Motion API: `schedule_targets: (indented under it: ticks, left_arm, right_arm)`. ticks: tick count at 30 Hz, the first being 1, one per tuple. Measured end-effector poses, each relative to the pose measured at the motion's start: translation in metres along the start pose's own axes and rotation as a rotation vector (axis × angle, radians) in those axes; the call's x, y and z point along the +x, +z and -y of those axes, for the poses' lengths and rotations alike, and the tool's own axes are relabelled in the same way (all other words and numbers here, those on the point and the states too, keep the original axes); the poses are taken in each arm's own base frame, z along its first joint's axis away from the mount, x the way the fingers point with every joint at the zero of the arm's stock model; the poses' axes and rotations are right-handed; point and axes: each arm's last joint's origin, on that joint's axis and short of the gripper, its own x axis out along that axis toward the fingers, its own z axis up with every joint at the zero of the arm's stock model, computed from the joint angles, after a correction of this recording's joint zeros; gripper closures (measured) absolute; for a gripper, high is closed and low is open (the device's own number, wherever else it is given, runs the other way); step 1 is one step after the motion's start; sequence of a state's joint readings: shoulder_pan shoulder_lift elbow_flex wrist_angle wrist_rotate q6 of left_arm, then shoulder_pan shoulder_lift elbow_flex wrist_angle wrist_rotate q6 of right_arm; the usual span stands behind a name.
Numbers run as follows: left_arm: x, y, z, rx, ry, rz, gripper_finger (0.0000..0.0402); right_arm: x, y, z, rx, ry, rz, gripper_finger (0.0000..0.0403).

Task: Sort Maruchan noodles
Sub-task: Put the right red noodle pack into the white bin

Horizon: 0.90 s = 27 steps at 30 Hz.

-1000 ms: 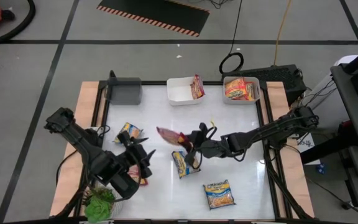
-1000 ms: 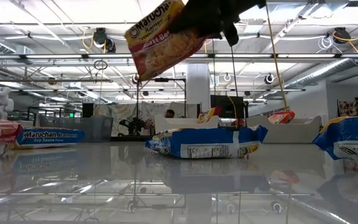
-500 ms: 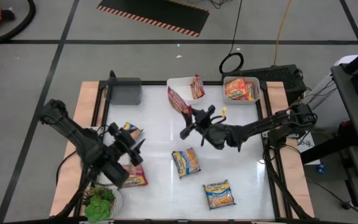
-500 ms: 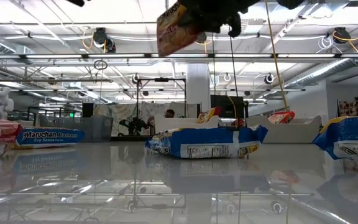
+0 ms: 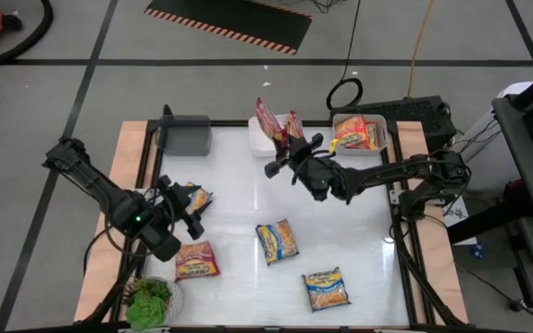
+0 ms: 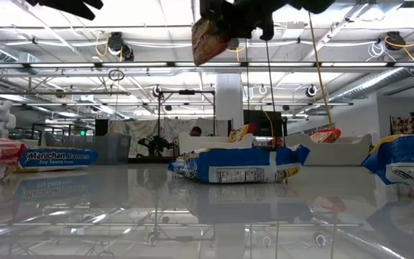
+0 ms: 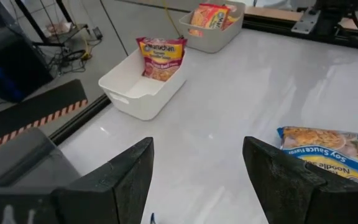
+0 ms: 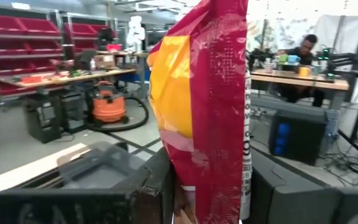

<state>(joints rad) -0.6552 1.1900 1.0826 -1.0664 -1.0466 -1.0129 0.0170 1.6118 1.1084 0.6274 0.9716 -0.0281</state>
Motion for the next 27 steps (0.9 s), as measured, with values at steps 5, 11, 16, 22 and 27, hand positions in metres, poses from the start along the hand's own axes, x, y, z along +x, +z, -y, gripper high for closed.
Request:
schedule_targets:
  ticks: [5,11,16,22,27]
  left_arm:
    - [0.002,0.003,0.003,-0.002,-0.012,0.011,0.0149]
    - [0.002,0.005,0.005,0.005,-0.025,0.020,0.0149]
    - [0.002,0.005,0.005,0.007,-0.028,0.019,0.0149]
    - [0.003,0.006,0.005,0.016,-0.025,0.021,0.0149]
    - [0.006,0.009,0.006,0.010,-0.023,0.028,0.0149]
  right_arm:
    - [0.017,-0.017,0.006,-0.022,-0.069,-0.027,0.0293]
    - [0.034,-0.040,0.009,-0.034,-0.138,-0.063,0.0293]
    - [0.043,-0.056,0.011,-0.060,-0.215,-0.083,0.0293]
    - [0.057,-0.072,0.021,-0.037,-0.293,-0.107,0.0293]
    - [0.067,-0.089,0.025,-0.024,-0.318,-0.127,0.0293]
